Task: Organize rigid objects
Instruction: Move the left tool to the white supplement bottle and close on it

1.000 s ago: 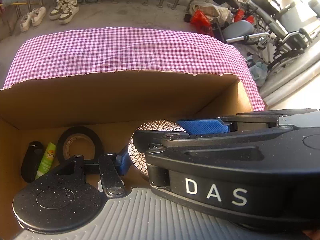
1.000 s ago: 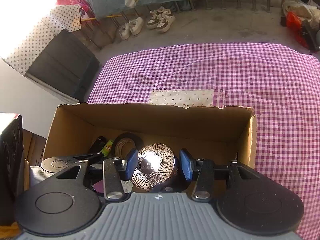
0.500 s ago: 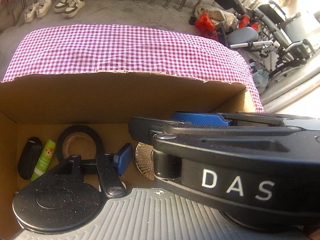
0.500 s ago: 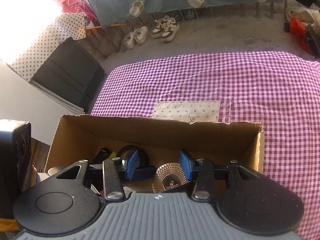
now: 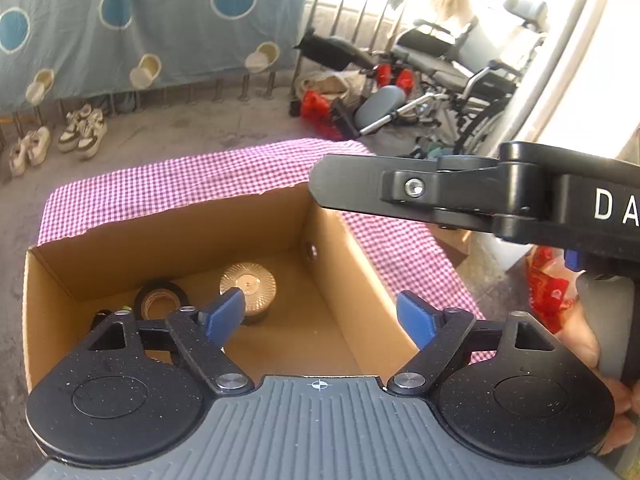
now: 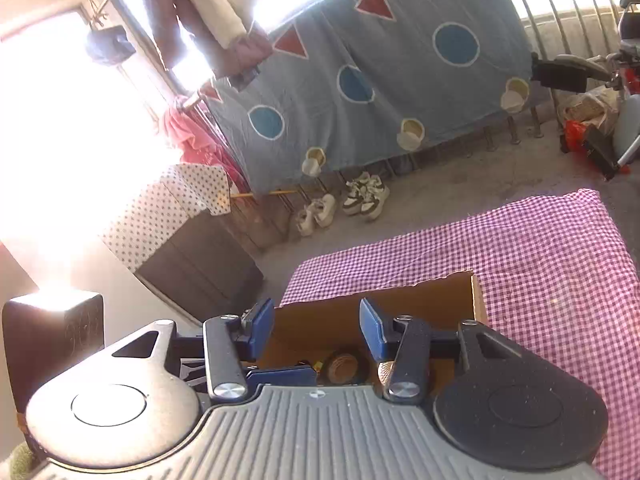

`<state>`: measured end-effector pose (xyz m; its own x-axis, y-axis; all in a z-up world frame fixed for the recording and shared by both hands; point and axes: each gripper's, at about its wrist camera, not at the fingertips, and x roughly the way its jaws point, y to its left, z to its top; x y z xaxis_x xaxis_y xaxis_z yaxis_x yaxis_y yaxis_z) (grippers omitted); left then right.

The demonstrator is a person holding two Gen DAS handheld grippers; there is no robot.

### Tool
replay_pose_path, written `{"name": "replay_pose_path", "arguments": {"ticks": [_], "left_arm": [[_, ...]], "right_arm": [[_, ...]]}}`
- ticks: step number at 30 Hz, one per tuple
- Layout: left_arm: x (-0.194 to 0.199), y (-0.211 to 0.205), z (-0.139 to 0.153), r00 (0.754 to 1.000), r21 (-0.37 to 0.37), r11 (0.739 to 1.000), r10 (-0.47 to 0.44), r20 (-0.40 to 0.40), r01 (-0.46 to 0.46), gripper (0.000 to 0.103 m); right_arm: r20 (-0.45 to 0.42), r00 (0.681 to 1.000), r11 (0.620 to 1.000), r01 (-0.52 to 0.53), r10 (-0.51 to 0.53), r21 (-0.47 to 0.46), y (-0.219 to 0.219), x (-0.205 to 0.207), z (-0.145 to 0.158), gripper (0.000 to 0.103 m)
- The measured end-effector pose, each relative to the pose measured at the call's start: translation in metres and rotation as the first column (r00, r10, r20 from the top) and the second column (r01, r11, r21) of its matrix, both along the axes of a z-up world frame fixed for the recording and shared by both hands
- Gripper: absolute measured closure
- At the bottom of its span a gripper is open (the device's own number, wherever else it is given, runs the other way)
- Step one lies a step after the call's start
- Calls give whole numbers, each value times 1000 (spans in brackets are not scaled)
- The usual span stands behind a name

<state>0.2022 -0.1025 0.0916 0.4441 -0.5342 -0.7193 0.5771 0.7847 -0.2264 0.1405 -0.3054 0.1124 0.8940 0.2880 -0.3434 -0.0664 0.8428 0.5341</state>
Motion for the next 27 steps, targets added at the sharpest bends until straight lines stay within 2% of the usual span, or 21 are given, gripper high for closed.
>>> {"name": "replay_pose_path", "arguments": {"ticks": [3, 6, 9, 11, 14, 17, 21, 27], "left_arm": [[-39, 13, 7, 997, -33, 999, -41, 65, 43, 8], [-75, 24, 2, 994, -50, 998, -40, 104, 45, 6], [-99, 36, -13, 996, -72, 997, -1, 93, 8, 5], [-111, 50, -23, 996, -80, 996, 34, 86, -27, 5], [-126, 69, -31, 991, -79, 994, 86, 98, -79, 3], [-141, 85, -36, 976, -76, 987, 149, 161, -138, 0], [-149, 97, -49, 954, -6, 979, 199, 223, -203, 0], [-146, 120, -69, 933, 32, 956, 278, 227, -293, 0]], "right_arm": [[52, 999, 999, 11, -13, 48, 5, -50, -5, 41], [63, 998, 997, 25, -30, 77, 14, -86, -18, 33], [51, 998, 995, 41, -46, 92, 23, -111, -33, 25], [24, 998, 995, 59, -61, 81, 31, -121, -43, 23], [-28, 997, 995, 76, -74, 70, 45, -129, -60, 17], [-92, 992, 995, 87, -82, 45, 57, -127, -76, 11], [-155, 984, 996, 85, -81, 14, 73, -126, -92, 6], [-168, 986, 999, 7, -1, 38, 92, -112, -100, 5]]}}
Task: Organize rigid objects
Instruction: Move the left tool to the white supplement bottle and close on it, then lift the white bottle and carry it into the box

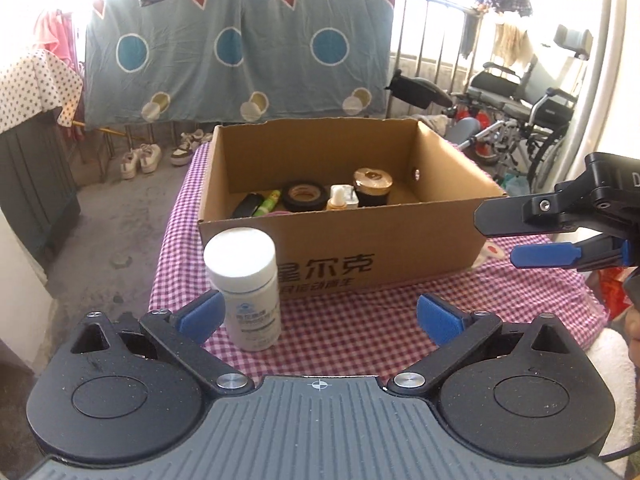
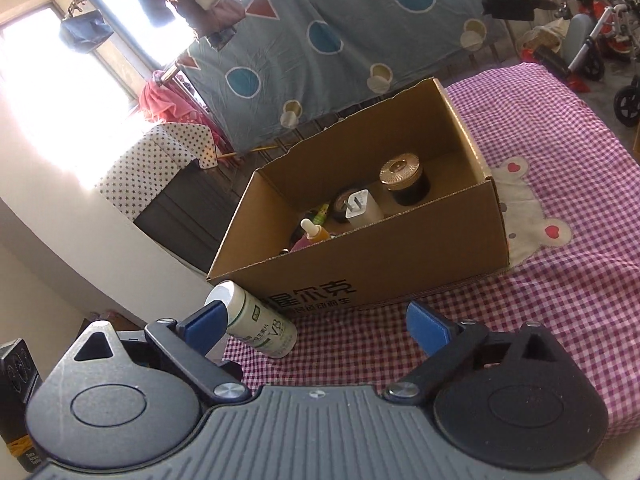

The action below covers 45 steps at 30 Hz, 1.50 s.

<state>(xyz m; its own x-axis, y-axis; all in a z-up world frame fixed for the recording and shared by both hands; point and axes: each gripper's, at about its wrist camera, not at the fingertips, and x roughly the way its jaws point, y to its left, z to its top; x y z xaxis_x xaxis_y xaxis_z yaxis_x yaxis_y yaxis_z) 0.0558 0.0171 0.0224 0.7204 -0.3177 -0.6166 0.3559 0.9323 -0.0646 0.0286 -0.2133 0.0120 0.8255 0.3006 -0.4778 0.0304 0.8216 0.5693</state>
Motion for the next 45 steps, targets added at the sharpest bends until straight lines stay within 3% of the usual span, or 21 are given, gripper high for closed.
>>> {"name": "replay_pose_path", "arguments": {"ticks": [7, 13, 26, 32, 45], "left_arm": [[20, 15, -22, 994, 50, 993, 105, 37, -107, 1], [42, 17, -34, 994, 42, 993, 108, 4, -108, 7], [63, 25, -42, 988, -13, 990, 137, -73, -139, 48], [63, 29, -39, 985, -32, 988, 149, -90, -153, 49], [51, 20, -30, 988, -18, 990, 137, -69, -139, 50]], "right_arm": [[6, 993, 992, -116, 116, 47, 26, 41, -5, 5], [-27, 983, 976, -180, 184, 120, 45, 89, -16, 11], [-109, 960, 959, -239, 257, 149, 78, 127, -34, 39], [-108, 959, 959, -246, 262, 142, 78, 127, -30, 47], [-88, 960, 958, -251, 265, 141, 73, 112, -19, 48]]}}
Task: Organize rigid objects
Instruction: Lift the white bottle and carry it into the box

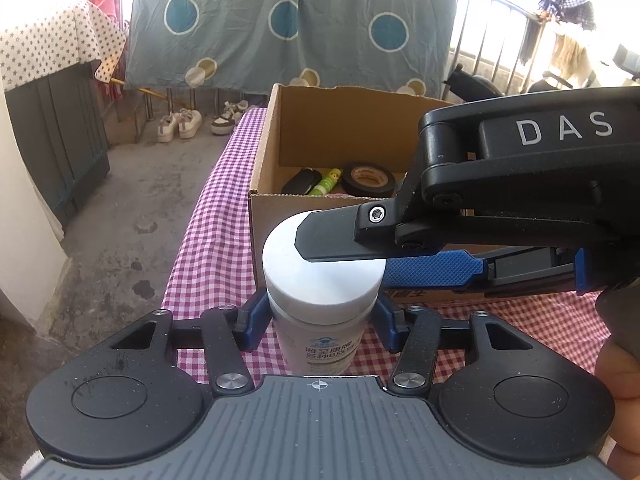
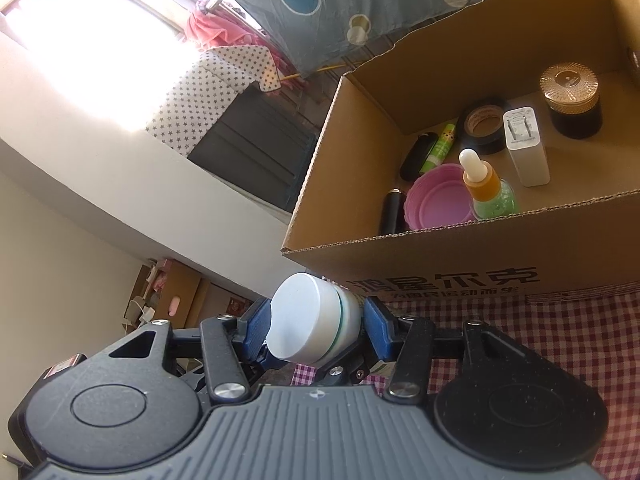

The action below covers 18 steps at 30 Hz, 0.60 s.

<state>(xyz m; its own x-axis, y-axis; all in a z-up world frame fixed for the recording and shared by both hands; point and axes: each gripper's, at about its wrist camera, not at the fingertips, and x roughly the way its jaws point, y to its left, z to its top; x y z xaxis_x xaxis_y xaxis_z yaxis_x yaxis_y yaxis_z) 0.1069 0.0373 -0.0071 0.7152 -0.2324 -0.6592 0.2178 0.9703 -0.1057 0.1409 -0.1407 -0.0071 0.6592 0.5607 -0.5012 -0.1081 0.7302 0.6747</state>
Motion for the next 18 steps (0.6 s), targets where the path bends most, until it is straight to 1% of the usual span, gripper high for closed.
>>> {"name": "replay_pose_path", "arguments": {"ticks": [11, 18], "left_arm": [[-17, -16, 15, 998, 33, 999, -32, 54, 30, 50], [-30, -32, 37, 990, 55, 996, -75, 119, 69, 50]], "right_arm": [[61, 998, 1000, 26, -27, 15, -13, -34, 15, 48], [134, 989, 998, 59, -62, 28, -27, -63, 37, 48]]}}
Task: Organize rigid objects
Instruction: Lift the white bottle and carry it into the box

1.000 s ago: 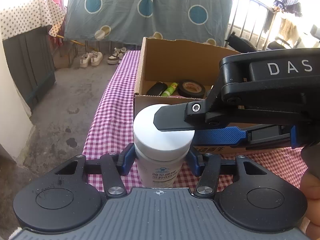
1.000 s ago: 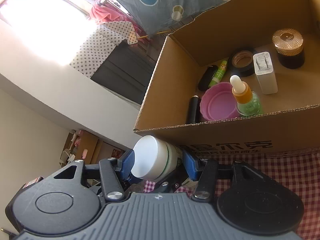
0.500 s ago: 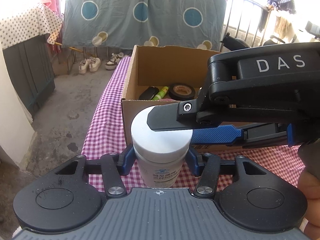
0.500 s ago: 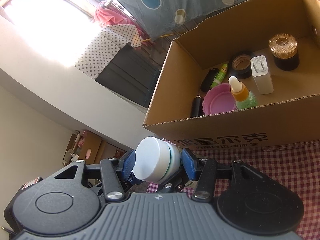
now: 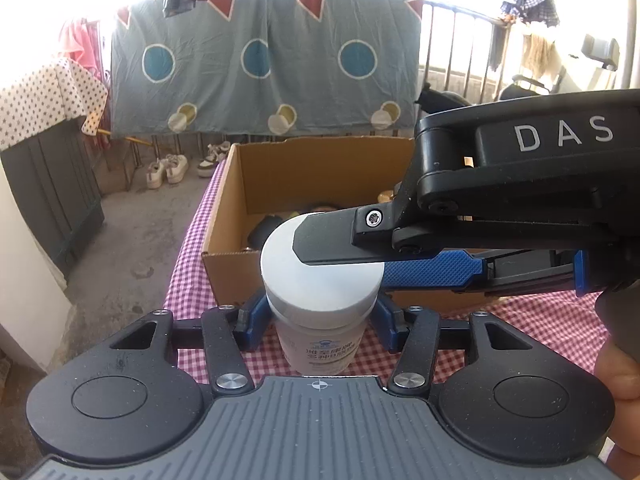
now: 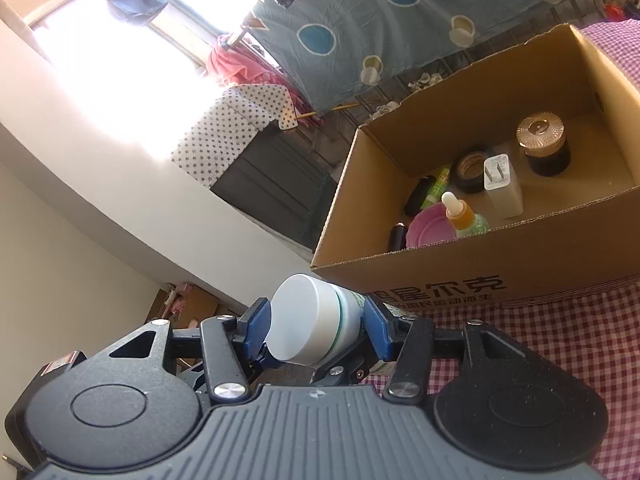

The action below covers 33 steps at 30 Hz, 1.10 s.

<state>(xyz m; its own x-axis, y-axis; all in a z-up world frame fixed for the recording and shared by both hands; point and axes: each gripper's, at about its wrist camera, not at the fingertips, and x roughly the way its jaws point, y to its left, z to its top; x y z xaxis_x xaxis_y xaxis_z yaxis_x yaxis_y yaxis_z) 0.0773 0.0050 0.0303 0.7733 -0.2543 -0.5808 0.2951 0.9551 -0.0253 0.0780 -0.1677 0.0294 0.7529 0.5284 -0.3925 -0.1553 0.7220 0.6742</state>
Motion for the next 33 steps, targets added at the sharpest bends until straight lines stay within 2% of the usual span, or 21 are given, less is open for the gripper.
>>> {"name": "replay_pose_path", "arguments": {"ticks": [10, 13, 16, 20, 27, 33], "left_arm": [[14, -45, 48, 984, 35, 992, -128, 120, 125, 50], [29, -61, 59, 977, 36, 986, -167, 131, 164, 50], [51, -76, 63, 974, 24, 979, -201, 107, 200, 50], [73, -92, 49, 971, 29, 972, -234, 47, 233, 50], [105, -111, 9, 963, 9, 968, -250, -104, 252, 50], [122, -118, -11, 948, -1, 965, -257, -188, 261, 50]], "right_arm": [[157, 983, 995, 98, -93, -24, -42, -22, 57, 48], [195, 973, 990, 133, -122, -45, -56, -17, 72, 48], [203, 967, 985, 167, -154, -46, -74, -5, 78, 48], [163, 968, 980, 196, -189, -27, -98, 20, 68, 48], [41, 974, 975, 223, -223, 1, -130, 58, 22, 48], [-38, 975, 976, 218, -218, -7, -141, 75, -6, 47]]}}
